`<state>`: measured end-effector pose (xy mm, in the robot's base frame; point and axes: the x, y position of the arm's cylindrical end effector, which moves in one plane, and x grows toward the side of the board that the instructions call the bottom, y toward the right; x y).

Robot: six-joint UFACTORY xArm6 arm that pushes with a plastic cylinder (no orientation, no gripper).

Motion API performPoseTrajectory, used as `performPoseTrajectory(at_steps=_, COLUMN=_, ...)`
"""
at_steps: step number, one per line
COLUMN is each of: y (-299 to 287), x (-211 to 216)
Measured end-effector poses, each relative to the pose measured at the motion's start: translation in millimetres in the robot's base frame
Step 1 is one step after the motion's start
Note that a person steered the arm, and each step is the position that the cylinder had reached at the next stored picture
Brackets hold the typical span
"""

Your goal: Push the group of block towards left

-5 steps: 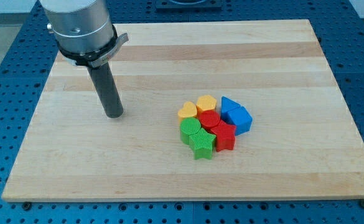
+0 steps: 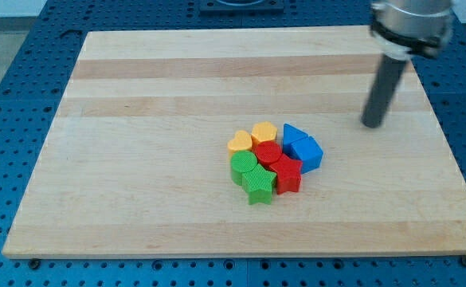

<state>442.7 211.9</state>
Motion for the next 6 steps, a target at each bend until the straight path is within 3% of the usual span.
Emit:
performPoseTrajectory(at_steps=1, y=12.6, x=49.3)
performPoseTrajectory(at_steps=2, y=-17.3, x=91.2)
performPoseTrajectory(at_steps=4, y=-145.3, x=80.0)
performPoseTrajectory(at_steps=6, y=-276.6, x=29.0)
